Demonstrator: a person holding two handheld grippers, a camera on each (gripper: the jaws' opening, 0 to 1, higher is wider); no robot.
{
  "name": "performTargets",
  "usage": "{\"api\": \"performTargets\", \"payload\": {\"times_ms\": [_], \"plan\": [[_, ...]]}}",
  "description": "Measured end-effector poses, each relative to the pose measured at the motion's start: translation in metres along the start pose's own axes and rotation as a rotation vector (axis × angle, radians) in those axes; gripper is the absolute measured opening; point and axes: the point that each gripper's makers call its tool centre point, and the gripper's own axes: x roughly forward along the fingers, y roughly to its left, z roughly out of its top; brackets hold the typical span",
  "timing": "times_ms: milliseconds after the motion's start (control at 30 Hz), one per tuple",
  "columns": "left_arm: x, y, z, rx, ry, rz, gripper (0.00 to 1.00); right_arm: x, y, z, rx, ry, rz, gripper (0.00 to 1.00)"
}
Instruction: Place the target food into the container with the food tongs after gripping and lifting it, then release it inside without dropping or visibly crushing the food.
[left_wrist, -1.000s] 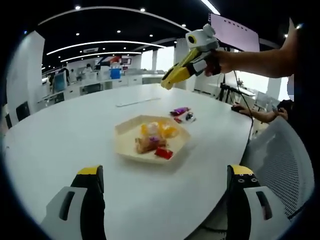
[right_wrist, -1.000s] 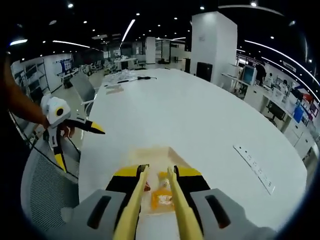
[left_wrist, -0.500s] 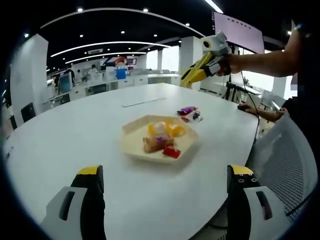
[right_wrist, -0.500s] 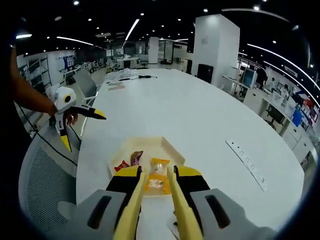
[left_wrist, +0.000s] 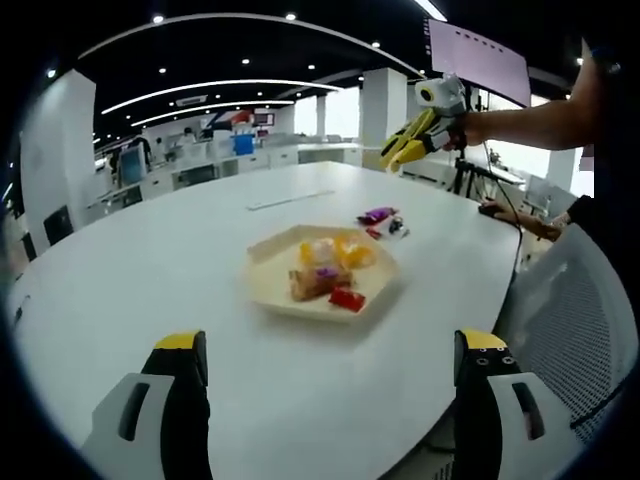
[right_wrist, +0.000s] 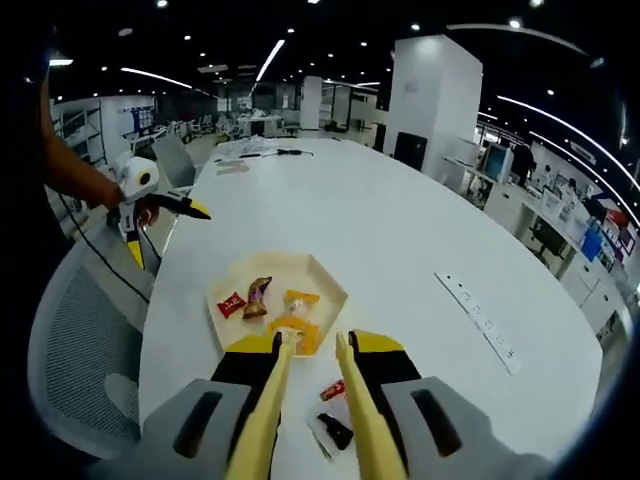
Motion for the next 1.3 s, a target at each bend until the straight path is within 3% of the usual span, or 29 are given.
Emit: {"api": "performTargets", "payload": {"times_ms": [233,300,367,433,767,1300], "plan": [[0.002,-0.002,-0.005,0.041,0.037,0.004,0.99,-0.010,-0.010,-0.010,-0.014,0.004,0.008,0.26],[0.001,0.000,-0.008,0.007,0.056,0.011,0.99,-0.014,-0.012,-0.013,-0.022,0.011,0.009,0.26],[-0.001,0.002,-0.004,-0.033,0.036,0.005,0.99,-0.020,-0.015,-0.018,-0.023,0.014,0.004,0.26],[-0.003,0.002,0.005,-0.077,-0.021,-0.006,0.99,-0.026,-0.020,-0.024,-0.017,0.016,-0.010,0.26],[0.000,-0.003,0.003,-0.053,-0.005,-0.020,0.99,-0.035,-0.029,-0.035,0.019,0.001,-0.065,0.26],[0.001,-0.003,-0.001,-0.034,0.011,-0.016,0.99,-0.034,-0.031,-0.048,0.043,0.000,-0.072,0.26]]}}
